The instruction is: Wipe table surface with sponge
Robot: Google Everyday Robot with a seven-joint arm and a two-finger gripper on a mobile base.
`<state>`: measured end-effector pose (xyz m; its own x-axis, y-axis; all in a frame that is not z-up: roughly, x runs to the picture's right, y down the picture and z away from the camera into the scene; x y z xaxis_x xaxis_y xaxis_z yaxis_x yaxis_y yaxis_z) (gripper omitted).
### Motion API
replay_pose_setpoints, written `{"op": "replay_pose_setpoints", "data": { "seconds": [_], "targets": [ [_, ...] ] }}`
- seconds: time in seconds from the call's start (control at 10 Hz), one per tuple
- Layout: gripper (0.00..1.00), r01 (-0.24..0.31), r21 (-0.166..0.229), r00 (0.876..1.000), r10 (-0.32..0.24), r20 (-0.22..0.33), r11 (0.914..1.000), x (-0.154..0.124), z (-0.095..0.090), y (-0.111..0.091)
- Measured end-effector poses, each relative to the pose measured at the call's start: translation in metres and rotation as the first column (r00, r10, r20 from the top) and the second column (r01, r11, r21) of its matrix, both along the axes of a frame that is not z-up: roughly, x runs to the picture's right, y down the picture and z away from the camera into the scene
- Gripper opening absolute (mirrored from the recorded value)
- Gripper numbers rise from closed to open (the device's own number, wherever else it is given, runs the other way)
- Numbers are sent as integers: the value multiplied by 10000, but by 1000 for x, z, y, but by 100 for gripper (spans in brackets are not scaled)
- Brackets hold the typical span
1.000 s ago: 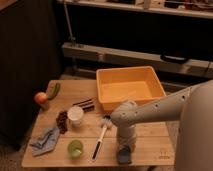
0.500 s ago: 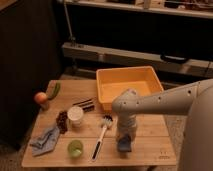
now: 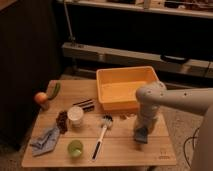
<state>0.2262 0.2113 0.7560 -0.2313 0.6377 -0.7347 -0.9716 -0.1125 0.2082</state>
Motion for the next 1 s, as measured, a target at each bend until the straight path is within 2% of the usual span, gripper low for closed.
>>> {"op": "replay_pose_setpoints", "data": {
  "seconds": [0.1,0.2,0.5,0.8,1.0],
  "targets": [
    [14,-361,-17,9990,361,-280,9993,25,1,-2],
    [14,-560,-37,9975,557,-443,9984,38,3,-3],
    [14,-1265,-248,9879,1236,-939,9917,82,10,9],
    [14,-1272,-455,9888,1231,-844,9908,88,11,28],
    [14,-1004,-582,9929,963,-693,9932,67,5,48]
  ]
}}
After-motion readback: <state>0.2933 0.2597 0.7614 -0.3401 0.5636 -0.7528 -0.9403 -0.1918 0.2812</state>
